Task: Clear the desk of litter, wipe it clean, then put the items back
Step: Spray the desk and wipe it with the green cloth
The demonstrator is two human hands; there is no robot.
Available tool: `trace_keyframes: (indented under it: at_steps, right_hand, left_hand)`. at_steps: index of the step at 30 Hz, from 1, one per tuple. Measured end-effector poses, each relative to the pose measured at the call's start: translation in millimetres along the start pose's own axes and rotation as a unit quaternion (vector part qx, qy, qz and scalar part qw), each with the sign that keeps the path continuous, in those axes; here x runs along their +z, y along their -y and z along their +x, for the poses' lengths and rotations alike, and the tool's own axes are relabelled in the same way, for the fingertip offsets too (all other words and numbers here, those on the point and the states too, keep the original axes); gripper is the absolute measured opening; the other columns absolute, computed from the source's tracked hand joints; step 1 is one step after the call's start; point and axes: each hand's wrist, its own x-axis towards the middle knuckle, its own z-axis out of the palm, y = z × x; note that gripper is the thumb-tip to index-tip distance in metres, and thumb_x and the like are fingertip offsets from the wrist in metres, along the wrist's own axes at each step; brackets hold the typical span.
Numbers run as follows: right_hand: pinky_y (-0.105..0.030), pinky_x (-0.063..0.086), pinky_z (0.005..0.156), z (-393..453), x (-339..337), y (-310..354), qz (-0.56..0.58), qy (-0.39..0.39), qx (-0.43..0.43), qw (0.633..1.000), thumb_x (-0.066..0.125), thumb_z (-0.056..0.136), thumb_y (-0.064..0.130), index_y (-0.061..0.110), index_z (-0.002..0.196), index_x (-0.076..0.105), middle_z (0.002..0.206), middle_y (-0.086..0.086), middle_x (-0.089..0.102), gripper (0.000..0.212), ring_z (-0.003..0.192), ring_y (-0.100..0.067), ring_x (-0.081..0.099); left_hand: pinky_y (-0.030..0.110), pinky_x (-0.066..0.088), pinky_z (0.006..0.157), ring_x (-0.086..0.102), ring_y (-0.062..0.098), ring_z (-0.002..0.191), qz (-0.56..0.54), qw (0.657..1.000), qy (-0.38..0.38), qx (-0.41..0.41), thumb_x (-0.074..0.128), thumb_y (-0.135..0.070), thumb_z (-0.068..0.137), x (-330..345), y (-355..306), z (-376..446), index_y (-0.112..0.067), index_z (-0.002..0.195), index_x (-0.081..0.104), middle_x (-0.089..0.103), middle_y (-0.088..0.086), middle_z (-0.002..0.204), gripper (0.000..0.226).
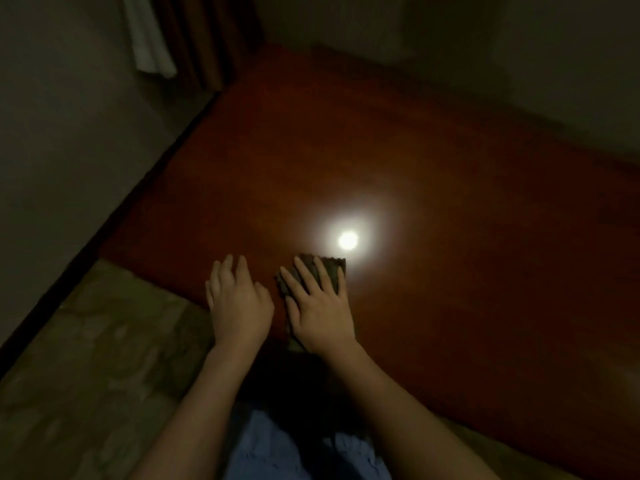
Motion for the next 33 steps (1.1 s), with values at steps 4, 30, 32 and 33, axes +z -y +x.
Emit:
trace_keyframes:
  at_steps: [4, 30, 32, 33]
  right_hand:
    - [-0.053, 0.017, 0.11, -102, -11, -109, 0.02, -0.039, 0.133, 0.99, 0.038, 0.091, 0.043, 0.034, 0.139, 0.045, 0.147, 0.003, 0.043, 0.049, 0.139, -0.025, 0.035]
    - [-0.063, 0.02, 0.109, -494, -71, -502, 0.068, -0.104, 0.451, 0.884, 0.018, 0.091, 0.056, 0.032, 0.149, 0.025, 0.154, 0.004, 0.031, 0.063, 0.142, -0.026, 0.03]
    - [-0.06, 0.044, 0.094, -498, -81, -511, 0.087, -0.103, 0.463, 0.876, 0.025, 0.09, 0.056, 0.032, 0.145, 0.036, 0.148, 0.001, 0.042, 0.061, 0.13, -0.029, 0.047]
    - [-0.055, 0.047, 0.091, -498, -83, -515, 0.107, -0.094, 0.475, 0.869, 0.023, 0.091, 0.057, 0.034, 0.146, 0.033, 0.15, 0.0, 0.039, 0.061, 0.127, -0.029, 0.048]
  left_hand:
    - [0.043, 0.009, 0.119, 0.011, 0.028, 0.145, 0.006, 0.988, 0.069, 0.136, 0.041, -0.016, 0.096, 53, -110, -57, -0.004, 0.146, 0.029, 0.022, 0.015, 0.154, 0.053]
    - [0.038, 0.01, 0.119, 0.011, 0.026, 0.145, 0.118, 0.873, 0.205, 0.427, 0.041, -0.027, 0.097, 260, -471, -430, -0.011, 0.147, 0.027, 0.025, 0.009, 0.154, 0.054]
    - [0.038, 0.011, 0.119, 0.011, 0.026, 0.145, 0.116, 0.874, 0.205, 0.425, 0.041, -0.028, 0.097, 266, -488, -435, -0.013, 0.147, 0.027, 0.025, 0.008, 0.154, 0.055]
    - [0.039, 0.013, 0.119, 0.012, 0.026, 0.144, 0.118, 0.873, 0.209, 0.424, 0.041, -0.028, 0.097, 269, -497, -438, -0.014, 0.147, 0.027, 0.026, 0.008, 0.154, 0.055]
